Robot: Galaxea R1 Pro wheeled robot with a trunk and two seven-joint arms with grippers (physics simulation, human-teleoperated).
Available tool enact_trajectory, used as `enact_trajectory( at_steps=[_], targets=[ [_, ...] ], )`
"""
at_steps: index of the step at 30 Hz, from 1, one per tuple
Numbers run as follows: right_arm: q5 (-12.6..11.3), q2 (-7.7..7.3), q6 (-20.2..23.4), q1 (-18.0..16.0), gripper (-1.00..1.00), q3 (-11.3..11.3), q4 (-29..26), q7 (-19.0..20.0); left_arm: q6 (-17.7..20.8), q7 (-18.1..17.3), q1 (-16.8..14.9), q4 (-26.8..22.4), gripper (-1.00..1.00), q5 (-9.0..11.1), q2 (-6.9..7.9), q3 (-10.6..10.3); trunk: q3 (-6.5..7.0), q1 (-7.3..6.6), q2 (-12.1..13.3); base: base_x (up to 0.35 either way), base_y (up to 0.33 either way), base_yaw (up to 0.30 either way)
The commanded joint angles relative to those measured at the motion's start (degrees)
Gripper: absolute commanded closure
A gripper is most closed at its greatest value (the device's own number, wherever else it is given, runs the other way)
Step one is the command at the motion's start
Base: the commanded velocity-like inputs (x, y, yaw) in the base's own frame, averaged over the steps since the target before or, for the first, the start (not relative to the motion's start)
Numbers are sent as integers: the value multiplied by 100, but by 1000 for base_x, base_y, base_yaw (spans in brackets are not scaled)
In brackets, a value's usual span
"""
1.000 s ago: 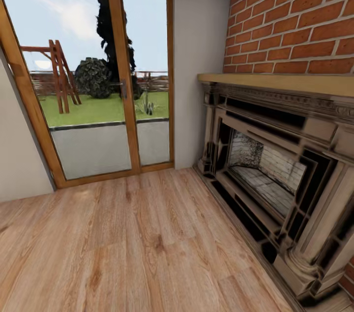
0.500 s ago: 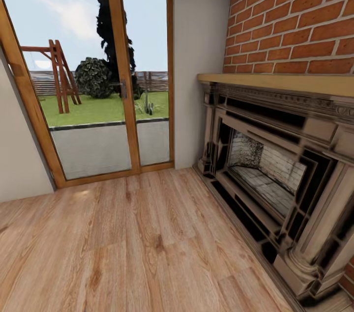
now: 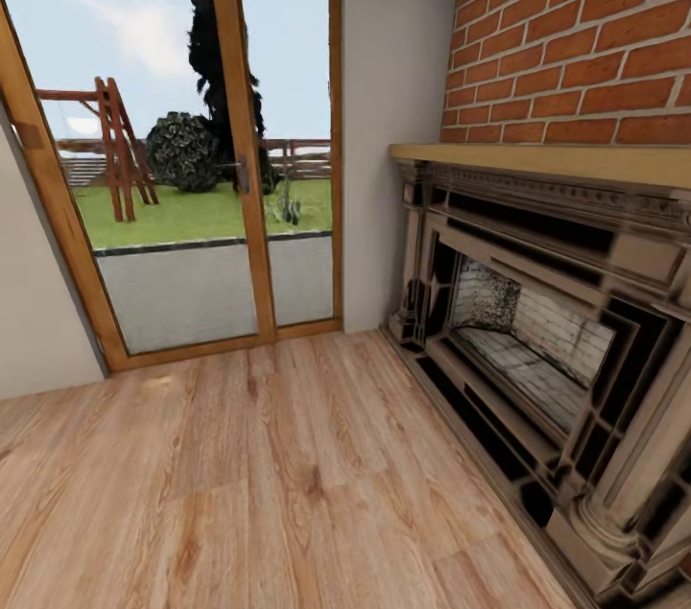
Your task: Place each of the two pumpkins and all three candles from the living room inside a cabinet in the living room (use any cabinet), then make sure every cabinet is closed, and position the cauldron so it is next to a table in the living room.
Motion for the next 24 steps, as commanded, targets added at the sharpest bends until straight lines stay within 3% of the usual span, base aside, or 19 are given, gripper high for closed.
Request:
enact_trajectory(
  at_steps=[1,6,24],
  targets=[
    [-2,1,-1,-1,-100,-4,0,-1,-4,4,-1,1,-100,1,-2,3,-3,3,-2,251,120,0],
    [-26,5,9,-1,-100,-31,0,-1,-4,4,-1,4,-100,9,-3,12,-1,3,-2,117,36,-92],
    [-95,-16,15,-1,-100,-84,0,31,-13,3,-1,1,-100,9,-3,-4,32,3,-2,-9,4,-271]
  ],
)
